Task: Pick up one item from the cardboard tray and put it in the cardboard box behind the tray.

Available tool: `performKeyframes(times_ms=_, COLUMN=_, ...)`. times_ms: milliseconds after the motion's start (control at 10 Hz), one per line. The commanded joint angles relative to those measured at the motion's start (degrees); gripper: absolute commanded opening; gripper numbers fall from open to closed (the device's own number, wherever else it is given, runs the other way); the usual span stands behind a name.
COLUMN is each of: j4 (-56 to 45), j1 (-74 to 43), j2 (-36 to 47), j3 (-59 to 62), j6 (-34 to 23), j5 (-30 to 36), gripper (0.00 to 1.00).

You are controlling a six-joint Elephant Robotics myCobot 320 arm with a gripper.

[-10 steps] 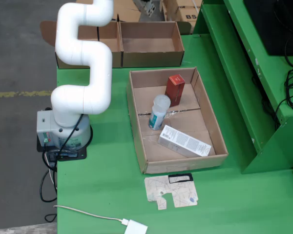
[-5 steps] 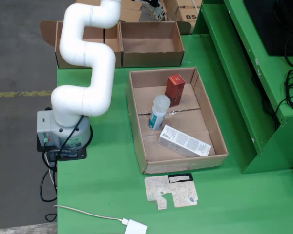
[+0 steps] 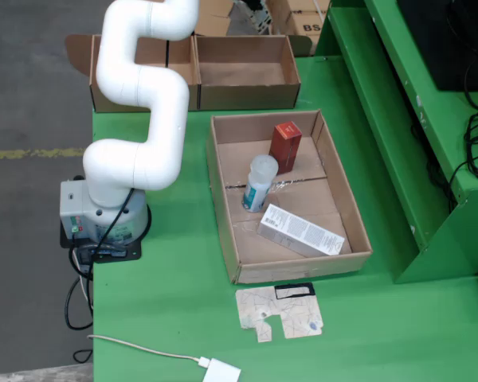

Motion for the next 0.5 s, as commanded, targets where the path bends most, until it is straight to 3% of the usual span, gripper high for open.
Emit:
performKeyframes(times_ms=0, j4=-36.4, j1=2.1, j2=11.1, j3=1.5, j6=11.2, j5=6.7, gripper=0.00)
performKeyframes(times_ms=100, j4=-39.5, j1=3.6, j2=12.1, j3=1.5, j6=13.2, j5=5.8, gripper=0.00)
performKeyframes(times_ms=400, j4=-34.1, j1=2.6, j2=9.5, j3=1.5, j6=10.8, j5=6.1, gripper=0.00)
